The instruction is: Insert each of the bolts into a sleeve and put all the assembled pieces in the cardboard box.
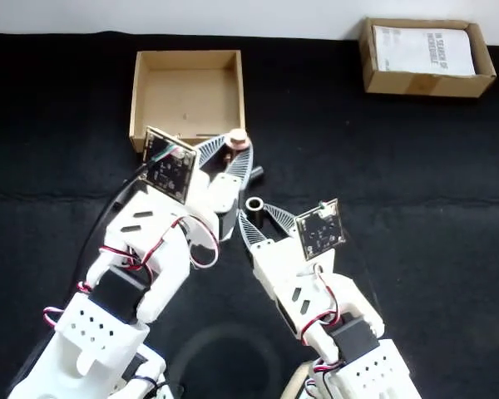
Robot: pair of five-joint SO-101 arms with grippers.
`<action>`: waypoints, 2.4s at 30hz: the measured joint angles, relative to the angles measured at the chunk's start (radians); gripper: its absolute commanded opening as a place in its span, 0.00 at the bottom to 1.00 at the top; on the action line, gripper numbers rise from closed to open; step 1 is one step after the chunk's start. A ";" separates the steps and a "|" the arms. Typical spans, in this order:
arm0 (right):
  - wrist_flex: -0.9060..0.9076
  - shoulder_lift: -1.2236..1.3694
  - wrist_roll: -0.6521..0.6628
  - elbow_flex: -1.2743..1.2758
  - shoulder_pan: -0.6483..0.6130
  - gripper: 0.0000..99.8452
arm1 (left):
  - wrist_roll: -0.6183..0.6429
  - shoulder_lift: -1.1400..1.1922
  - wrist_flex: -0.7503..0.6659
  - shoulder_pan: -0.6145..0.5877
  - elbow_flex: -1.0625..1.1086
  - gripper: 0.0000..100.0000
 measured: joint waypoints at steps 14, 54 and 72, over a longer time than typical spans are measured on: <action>0.000 0.000 0.000 0.000 0.000 0.01 | 0.216 0.273 0.110 0.002 -0.224 0.01; 0.000 0.002 0.000 0.046 0.032 0.01 | 0.241 0.285 0.172 0.092 -0.078 0.01; -0.032 0.002 0.000 0.051 0.091 0.01 | 0.244 0.285 0.635 0.183 -0.241 0.36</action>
